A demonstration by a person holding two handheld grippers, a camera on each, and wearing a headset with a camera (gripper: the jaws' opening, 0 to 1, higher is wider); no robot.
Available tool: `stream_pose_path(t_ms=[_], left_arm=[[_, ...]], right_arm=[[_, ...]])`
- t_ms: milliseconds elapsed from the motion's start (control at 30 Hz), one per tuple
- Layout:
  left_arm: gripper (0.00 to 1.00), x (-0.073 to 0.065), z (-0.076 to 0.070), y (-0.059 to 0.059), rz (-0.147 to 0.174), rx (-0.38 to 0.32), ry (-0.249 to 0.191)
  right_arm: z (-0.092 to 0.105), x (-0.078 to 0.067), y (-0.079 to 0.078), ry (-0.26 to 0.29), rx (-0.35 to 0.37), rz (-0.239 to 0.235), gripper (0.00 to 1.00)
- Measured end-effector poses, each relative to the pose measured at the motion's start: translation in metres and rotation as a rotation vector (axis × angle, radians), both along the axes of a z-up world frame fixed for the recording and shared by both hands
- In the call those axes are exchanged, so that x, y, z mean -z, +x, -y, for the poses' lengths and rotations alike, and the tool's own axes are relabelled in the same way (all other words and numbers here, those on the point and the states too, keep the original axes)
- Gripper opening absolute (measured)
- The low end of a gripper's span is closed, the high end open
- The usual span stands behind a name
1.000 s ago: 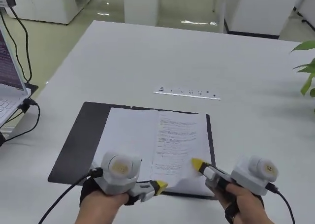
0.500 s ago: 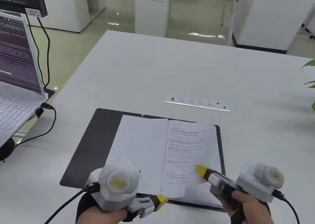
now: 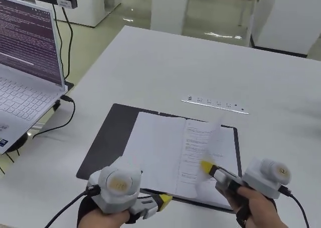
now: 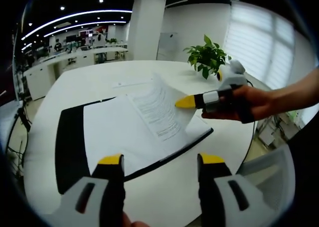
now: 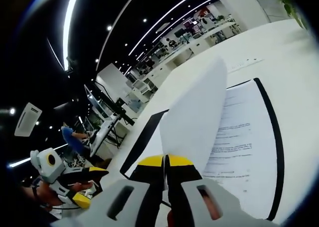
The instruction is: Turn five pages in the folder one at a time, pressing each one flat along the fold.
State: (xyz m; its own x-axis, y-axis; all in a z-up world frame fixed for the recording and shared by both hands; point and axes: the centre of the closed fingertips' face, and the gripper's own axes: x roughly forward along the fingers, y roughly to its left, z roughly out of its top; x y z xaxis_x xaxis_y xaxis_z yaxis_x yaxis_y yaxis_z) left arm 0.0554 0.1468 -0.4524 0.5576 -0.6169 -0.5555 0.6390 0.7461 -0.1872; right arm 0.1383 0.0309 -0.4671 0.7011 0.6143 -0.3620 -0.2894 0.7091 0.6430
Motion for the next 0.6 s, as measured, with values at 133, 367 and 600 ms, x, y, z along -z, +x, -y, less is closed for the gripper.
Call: stream_pose_path(t_ms=[133,367,600], left_arm=[[0.59,0.002,-0.004,-0.005,-0.012,-0.008,-0.012],[0.6,0.001,-0.007,-0.008,-0.002,-0.004,-0.007],[0.6,-0.001,-0.01,-0.008,0.003,0.004,-0.001]], right_arm=[[-0.015,-0.001,0.003,-0.002,-0.022,0.001,0.0],[-0.043,-0.002,0.01,0.008,-0.056,-0.004,0.0],[-0.077,-0.002,0.016,0.025,-0.105,-0.008,0.0]])
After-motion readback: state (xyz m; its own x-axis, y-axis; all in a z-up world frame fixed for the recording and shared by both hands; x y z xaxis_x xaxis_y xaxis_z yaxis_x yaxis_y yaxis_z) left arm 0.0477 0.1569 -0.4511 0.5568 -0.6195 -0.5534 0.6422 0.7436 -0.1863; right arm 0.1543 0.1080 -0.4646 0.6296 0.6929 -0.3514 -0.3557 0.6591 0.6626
